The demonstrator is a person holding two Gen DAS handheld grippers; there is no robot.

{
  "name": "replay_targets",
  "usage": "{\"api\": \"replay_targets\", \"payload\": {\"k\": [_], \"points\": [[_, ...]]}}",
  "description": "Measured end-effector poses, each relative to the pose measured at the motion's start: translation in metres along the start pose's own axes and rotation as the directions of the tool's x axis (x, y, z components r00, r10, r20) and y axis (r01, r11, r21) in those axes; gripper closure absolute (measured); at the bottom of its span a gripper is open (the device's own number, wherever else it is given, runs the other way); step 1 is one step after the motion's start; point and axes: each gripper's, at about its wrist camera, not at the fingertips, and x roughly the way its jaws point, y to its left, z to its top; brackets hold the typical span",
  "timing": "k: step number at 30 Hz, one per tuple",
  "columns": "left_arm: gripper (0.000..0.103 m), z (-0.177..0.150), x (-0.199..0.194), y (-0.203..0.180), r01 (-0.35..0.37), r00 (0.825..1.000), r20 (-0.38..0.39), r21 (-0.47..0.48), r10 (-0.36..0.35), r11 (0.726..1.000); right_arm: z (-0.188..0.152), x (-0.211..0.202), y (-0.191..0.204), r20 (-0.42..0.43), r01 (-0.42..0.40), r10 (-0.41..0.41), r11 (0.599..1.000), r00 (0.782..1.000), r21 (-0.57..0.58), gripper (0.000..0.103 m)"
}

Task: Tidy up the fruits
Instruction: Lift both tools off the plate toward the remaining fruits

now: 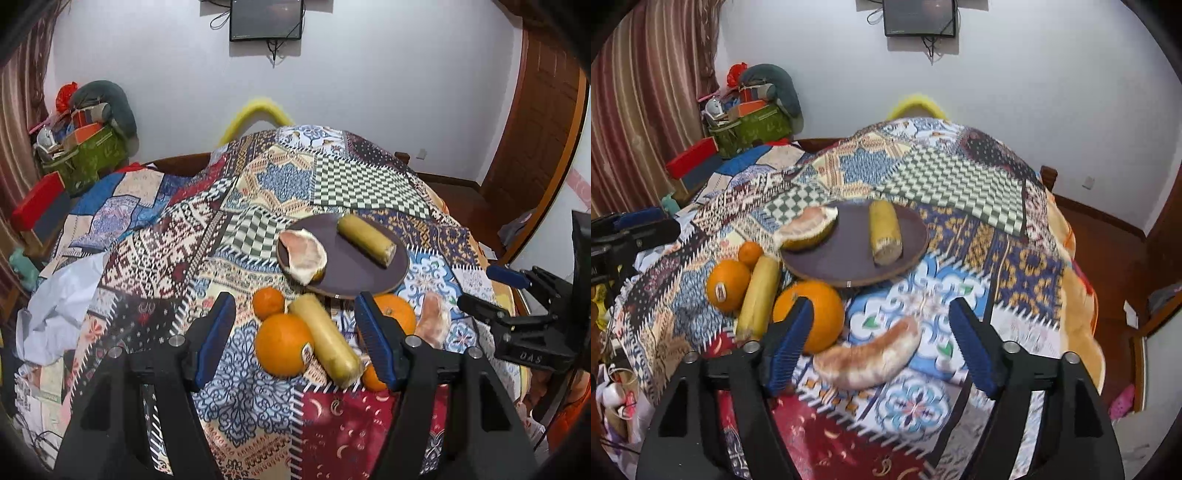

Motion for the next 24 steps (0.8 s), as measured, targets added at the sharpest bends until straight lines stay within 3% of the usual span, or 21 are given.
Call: {"api": "replay_targets", "payload": {"k": [11, 16, 24], "points": [[0.037, -0.037, 0.018, 0.01, -0.012, 1.0, -0.027, -0.02, 0.012, 1.0, -0.037, 0.039, 0.005, -0.128, -0.005, 0.012, 0.999, 0.992, 0.053, 0.027], [0.037, -0.05, 0.035, 0.014, -0.012, 0.998, -0.065, -0.032, 0.01, 0.999, -0.041, 0.052, 0.01, -0.164, -0.023, 0.036, 0.997, 0.986, 0.077, 0.016], [0.037, -0.054, 0.054, 0.014, -0.027, 0.995, -0.092, -0.018, 0.025, 0.999, -0.043, 0.064, 0.024, -0.187, 0.024, -0.028, 0.999, 0.982, -0.024, 0.016]]}}
